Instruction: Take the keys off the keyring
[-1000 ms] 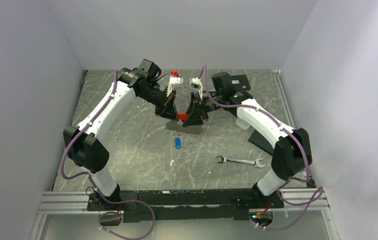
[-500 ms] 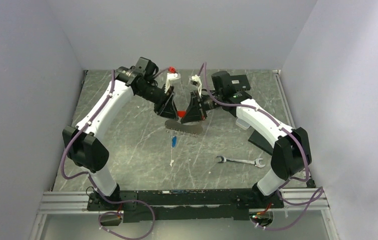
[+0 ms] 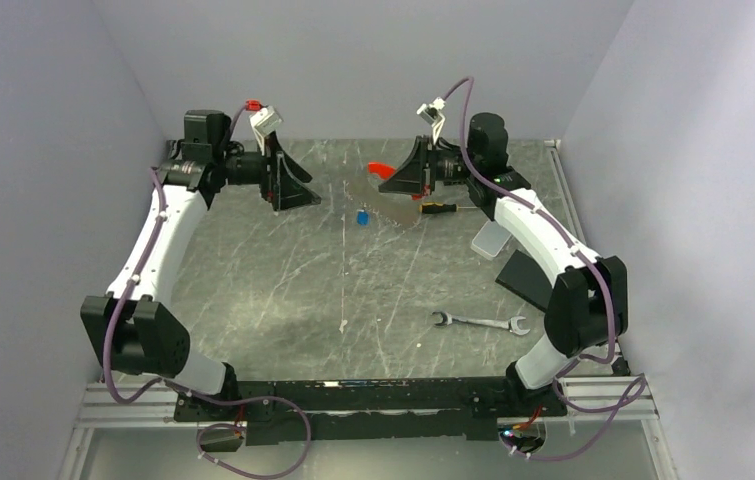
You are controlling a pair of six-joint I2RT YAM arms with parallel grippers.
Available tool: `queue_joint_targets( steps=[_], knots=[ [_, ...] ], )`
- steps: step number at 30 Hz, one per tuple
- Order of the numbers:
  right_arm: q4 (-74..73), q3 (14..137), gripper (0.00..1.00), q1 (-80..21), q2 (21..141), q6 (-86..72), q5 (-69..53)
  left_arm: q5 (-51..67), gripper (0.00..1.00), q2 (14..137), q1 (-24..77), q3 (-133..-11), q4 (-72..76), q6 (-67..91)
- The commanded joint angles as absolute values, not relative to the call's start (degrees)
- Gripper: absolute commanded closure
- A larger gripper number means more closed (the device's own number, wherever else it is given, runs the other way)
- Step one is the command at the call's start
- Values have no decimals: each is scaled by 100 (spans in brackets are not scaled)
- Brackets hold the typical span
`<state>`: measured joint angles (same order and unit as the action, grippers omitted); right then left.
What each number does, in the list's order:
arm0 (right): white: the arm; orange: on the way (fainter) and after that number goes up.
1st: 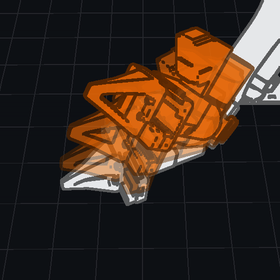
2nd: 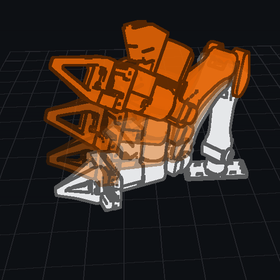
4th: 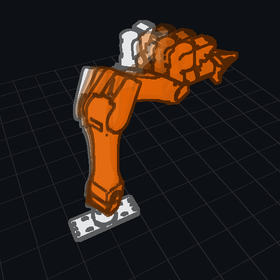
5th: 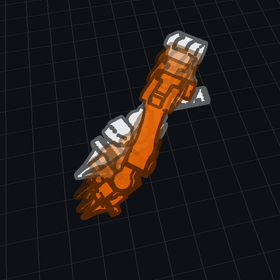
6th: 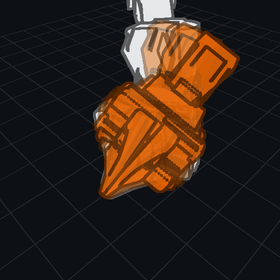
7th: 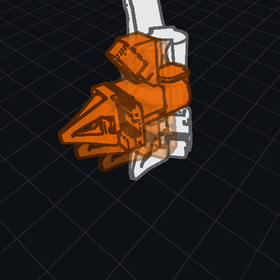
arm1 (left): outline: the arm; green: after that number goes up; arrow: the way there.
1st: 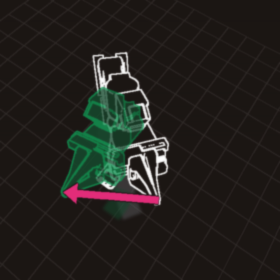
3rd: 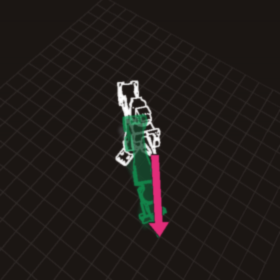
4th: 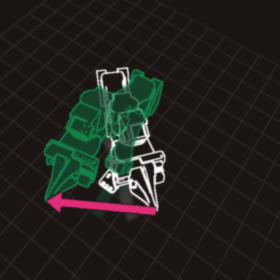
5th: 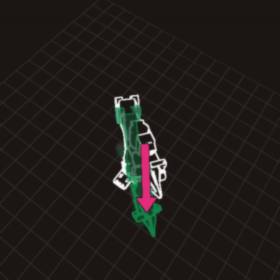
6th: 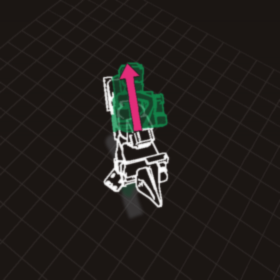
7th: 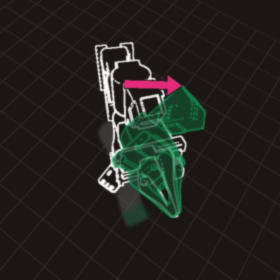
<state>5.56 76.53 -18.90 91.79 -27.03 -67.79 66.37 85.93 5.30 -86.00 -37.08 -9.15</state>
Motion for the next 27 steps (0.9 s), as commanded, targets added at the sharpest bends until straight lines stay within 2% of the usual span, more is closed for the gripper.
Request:
queue_joint_targets(
  steps=[1,11,17,22,27],
  knots=[
    [1381,8020,100,-1885,8825,-3540,-6739,7305,0,8321,589,-8209,-2254,-170],
    [2350,7758,100,-1890,8858,-4679,-6479,7823,2,8389,739,-6952,968,1779],
    [2758,7704,100,-1922,8921,-5086,-6408,7792,6,8543,1079,-6642,1783,2014],
    [2805,7690,100,-1975,8940,-5133,-6401,7696,7,8692,1180,-6329,3043,2472],
    [2842,7667,100,-2027,8939,-5172,-6400,7677,8,8802,1330,-6290,3273,2373]
  ],
)
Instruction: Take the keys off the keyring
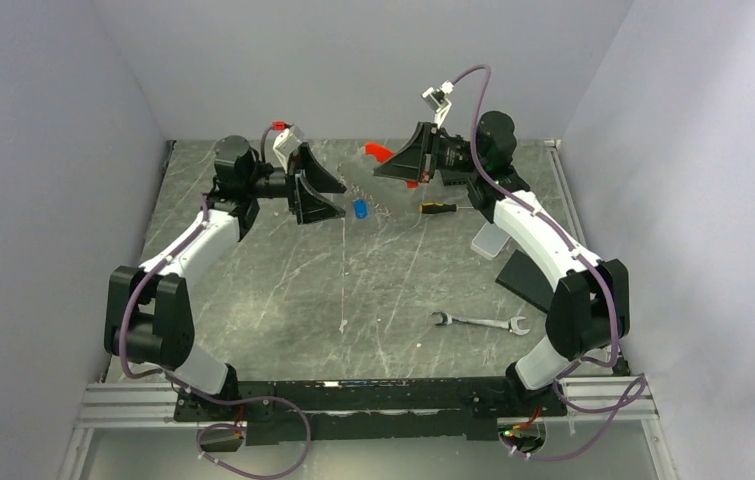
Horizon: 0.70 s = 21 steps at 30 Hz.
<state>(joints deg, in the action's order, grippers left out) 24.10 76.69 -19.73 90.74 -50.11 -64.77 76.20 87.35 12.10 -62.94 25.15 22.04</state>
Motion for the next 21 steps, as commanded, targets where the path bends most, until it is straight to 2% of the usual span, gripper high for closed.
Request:
queue_joint_targets(
  steps=[1,11,21],
  knots=[
    [2847,7664,100,-2032,8943,-5176,-6399,7693,8,8820,1378,-6293,3315,2380],
    [2872,7634,100,-2127,8981,-5177,-6381,7738,10,8910,1572,-6205,4161,2940],
    [2908,7655,100,-2144,8997,-5216,-6372,7890,26,9001,1787,-6288,4223,3066]
  ],
)
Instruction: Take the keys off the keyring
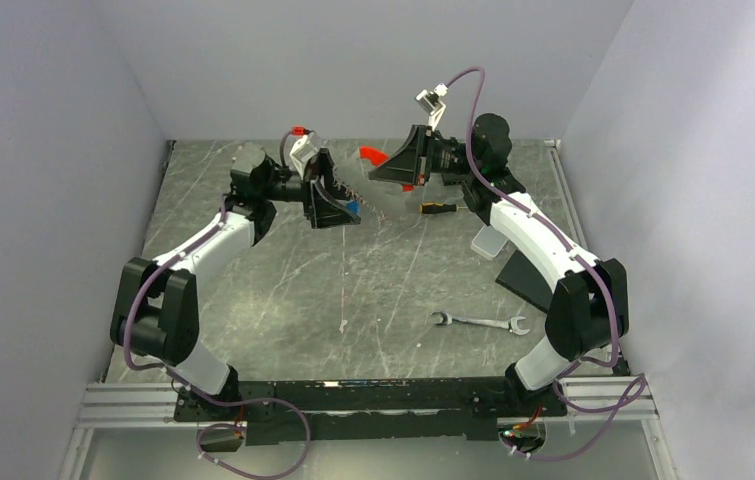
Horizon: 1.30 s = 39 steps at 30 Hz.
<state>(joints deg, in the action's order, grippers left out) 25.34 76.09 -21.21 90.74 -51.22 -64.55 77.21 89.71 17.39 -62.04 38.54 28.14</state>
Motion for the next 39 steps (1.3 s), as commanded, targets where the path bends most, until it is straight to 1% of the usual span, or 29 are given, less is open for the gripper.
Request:
queue_joint_targets(
  steps=[1,5,9,13,19,20,23,26,28,32,34,39],
  knots=[
    [2913,7649,100,-2139,8999,-5220,-6371,7897,28,9012,1797,-6302,4280,3119],
    [2868,7645,100,-2142,8996,-5181,-6363,7907,40,9034,1819,-6319,4593,3428],
    [2766,7693,100,-2128,8992,-5108,-6388,7983,56,9015,1815,-6359,4457,3383],
    [2770,7726,100,-2069,9017,-5125,-6381,8021,75,9003,1813,-6386,4263,3272],
    [2729,7693,100,-1910,8987,-5071,-6349,8062,98,8970,1787,-6491,3616,2991],
    [2692,7676,100,-1873,8979,-5034,-6327,8060,100,8965,1772,-6528,3395,2882],
    [2543,7587,100,-1766,8950,-4855,-6264,8045,100,8931,1749,-6654,2747,2549],
    [2032,7538,100,-1749,8942,-4351,-6141,8043,100,8892,1748,-6825,1924,2099],
    [1740,7484,100,-1749,8939,-3989,-6039,8000,100,8871,1749,-7038,1078,1523],
    [1512,7302,100,-1749,8971,-3640,-5901,7818,100,8868,1849,-7578,-1094,-5],
    [1526,7206,100,-1758,9004,-3600,-5855,7705,100,8868,1938,-7718,-1843,-578],
    [1459,7024,100,-1838,9102,-3480,-5795,7374,100,8854,1974,-7860,-2269,-792]
  ],
)
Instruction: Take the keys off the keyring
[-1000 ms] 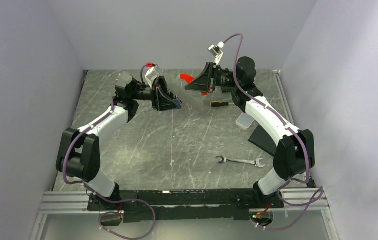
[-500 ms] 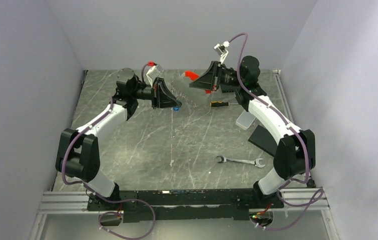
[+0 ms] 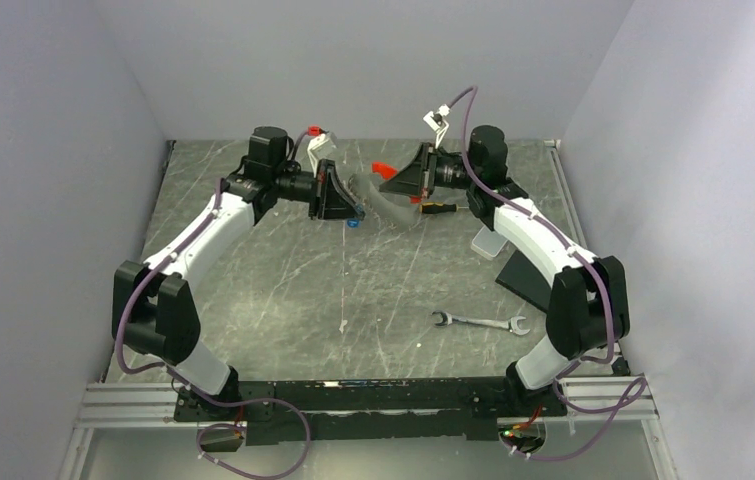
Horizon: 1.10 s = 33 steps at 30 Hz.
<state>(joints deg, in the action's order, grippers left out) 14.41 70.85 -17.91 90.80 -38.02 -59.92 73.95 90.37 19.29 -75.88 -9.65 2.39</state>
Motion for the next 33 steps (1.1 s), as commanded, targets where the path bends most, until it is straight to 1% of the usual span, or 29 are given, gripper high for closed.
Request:
queue_joint_targets(
  steps=[1,5,9,12,15,18,21,24,27,29,33],
  knots=[
    [1411,6996,100,-1857,9119,-3432,-5804,7273,100,8870,1969,-7947,-2469,-868],
    [1101,6903,100,-1872,9141,-3096,-5772,7025,100,8954,1973,-8236,-3178,-1420],
    [484,6822,100,-1872,9112,-2462,-5710,6828,100,9028,1971,-8472,-3838,-1941],
    [253,6654,99,-1872,9035,-2089,-5676,6791,100,9042,1973,-8532,-4075,-2117],
    [150,6499,93,-1872,8962,-1890,-5725,6736,100,9064,1971,-8540,-4130,-2138],
    [56,6390,82,-1870,8941,-1720,-5782,6739,100,9156,1973,-8675,-4320,-2228],
    [26,6282,75,-1872,8943,-1610,-5800,6805,100,9271,1977,-8810,-4550,-2327],
    [26,6166,60,-1864,8954,-1557,-5807,6833,100,9322,1989,-8780,-4611,-2323],
    [37,6064,52,-1842,8969,-1539,-5789,6830,100,9346,2012,-8677,-4614,-2284],
    [102,6032,50,-1814,8986,-1514,-5787,6836,100,9379,2013,-8614,-4604,-2239],
    [149,6042,48,-1793,8935,-1252,-5745,6868,100,9476,2013,-8608,-4664,-2129]
  ],
)
